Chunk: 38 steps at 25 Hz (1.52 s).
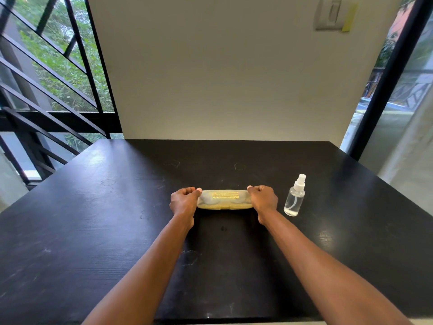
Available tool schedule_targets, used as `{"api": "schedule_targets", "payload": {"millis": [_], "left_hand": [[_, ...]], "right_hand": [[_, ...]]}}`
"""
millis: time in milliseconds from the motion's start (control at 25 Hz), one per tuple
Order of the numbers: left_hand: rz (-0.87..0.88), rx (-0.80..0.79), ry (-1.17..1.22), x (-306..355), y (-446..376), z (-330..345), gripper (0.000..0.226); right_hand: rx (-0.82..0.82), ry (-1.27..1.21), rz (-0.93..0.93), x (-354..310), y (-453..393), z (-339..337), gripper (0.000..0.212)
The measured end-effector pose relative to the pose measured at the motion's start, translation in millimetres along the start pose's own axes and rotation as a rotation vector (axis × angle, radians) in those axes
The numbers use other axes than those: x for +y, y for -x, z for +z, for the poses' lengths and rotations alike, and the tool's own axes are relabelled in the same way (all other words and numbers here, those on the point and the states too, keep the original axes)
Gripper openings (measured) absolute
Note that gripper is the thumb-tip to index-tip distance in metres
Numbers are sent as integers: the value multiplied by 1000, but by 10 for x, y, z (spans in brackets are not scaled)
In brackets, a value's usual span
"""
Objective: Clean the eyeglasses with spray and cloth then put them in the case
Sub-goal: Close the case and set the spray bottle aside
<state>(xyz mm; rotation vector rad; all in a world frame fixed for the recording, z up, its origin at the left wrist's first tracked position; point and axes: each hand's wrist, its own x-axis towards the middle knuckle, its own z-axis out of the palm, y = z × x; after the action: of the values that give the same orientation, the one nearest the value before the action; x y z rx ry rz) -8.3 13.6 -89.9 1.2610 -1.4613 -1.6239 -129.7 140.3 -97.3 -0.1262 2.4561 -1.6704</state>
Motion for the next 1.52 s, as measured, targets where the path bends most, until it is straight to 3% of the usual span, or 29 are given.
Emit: {"api": "schedule_targets", "payload": {"millis": [240,560,880,1200,1520], "left_hand": [[235,41,-33,149,128,57,24],[356,-296,38,429,593,692,22],[339,-441,9,297,907,1203,21],[272,-515,-73,-73,1048,1447,30],[293,-577,-40,-107,1062,1492,30]], "right_hand": [[46,89,-314,-140,52,-141,17],[117,68,-654,-757,17,-666,16],[281,55,-478,-336,-234,-1269,15],[139,-179,-275,366,-157,-1157,17],[76,-307,-246,436,-116,-1033,19]]}}
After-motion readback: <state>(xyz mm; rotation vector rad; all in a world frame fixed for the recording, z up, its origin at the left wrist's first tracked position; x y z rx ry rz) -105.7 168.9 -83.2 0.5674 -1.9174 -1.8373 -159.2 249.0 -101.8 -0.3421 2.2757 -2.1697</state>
